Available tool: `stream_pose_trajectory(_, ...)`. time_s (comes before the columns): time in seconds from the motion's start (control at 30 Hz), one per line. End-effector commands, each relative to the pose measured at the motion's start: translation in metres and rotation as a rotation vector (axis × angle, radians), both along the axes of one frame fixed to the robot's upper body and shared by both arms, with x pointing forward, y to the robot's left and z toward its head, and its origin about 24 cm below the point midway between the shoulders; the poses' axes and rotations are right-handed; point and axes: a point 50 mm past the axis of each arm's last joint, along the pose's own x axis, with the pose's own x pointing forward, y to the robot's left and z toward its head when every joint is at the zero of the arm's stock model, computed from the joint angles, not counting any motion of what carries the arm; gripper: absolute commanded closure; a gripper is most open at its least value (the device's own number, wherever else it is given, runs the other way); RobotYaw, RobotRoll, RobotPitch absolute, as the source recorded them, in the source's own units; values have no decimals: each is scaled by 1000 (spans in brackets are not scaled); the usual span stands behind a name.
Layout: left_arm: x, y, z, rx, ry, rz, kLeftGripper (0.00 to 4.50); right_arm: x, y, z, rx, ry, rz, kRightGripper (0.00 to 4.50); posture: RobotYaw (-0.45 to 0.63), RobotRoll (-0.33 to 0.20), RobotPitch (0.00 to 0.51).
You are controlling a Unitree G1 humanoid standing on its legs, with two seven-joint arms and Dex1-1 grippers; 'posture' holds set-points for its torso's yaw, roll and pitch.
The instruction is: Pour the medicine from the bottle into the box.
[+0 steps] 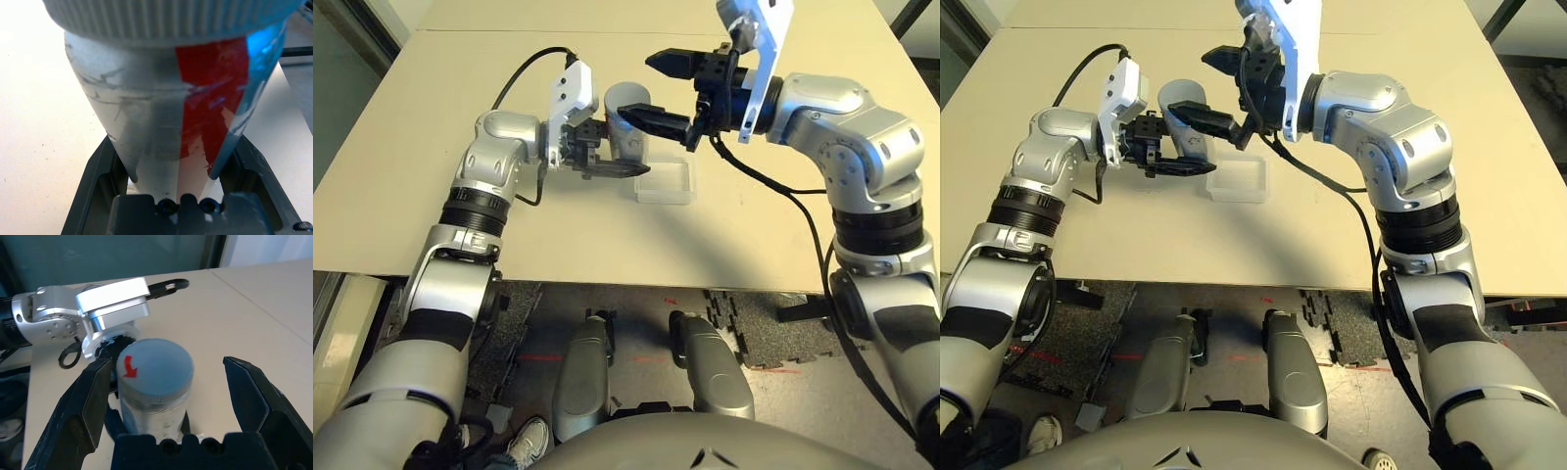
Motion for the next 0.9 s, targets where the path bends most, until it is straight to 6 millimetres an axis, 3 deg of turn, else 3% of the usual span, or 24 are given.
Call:
stream_pose_trajectory(0.03, 0, -1, 2, 9, -13, -8, 1789, -6, 3, 0, -8, 1, 33, 0, -23, 0, 169)
stream_pose_trajectory(0.57, -3, -3, 4, -11, -7, -15, 1789, 9, -11, -7, -9, 7, -78, 0, -14, 0, 167)
stream_pose_trajectory(0.9, 2, 8, -3, -24, 31, 45, 1789, -1, -46, -3, 56, 59, -146, 0, -28, 0, 167)
